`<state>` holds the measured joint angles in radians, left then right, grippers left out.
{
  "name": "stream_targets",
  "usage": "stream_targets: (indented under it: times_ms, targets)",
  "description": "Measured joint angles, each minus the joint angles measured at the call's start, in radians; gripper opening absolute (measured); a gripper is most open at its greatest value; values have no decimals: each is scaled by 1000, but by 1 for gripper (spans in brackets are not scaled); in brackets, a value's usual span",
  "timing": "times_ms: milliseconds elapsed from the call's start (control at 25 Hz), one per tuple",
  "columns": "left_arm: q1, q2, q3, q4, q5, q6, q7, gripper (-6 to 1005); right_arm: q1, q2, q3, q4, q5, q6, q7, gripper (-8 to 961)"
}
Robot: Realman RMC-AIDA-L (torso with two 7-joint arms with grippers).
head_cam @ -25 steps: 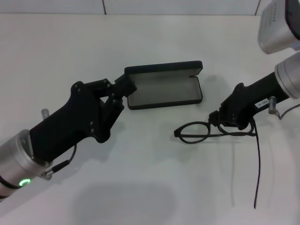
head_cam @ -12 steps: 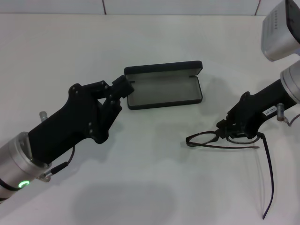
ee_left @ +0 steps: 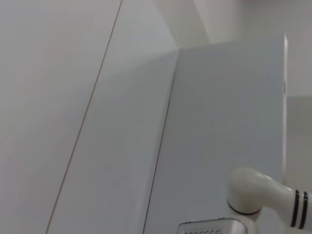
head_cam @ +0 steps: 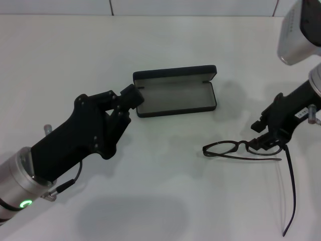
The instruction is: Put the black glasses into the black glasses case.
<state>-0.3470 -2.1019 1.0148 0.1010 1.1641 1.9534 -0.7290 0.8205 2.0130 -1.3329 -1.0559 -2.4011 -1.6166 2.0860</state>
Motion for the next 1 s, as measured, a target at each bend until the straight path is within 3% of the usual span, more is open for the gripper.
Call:
stream_targets:
  times_ms: [120,800,1000]
  targets:
    - [1,-3,-1,-4,-11,22,-7,42,40,-1,-1,14,-14,-28,-3,436]
    - [4,-1,2,-29,-18,25,2,42,110,7,-66,86,-30,-12,-21,427]
    - [5,-3,2,-43,-16,24,7,42,131,8,-95,130,-32,12,-29,348]
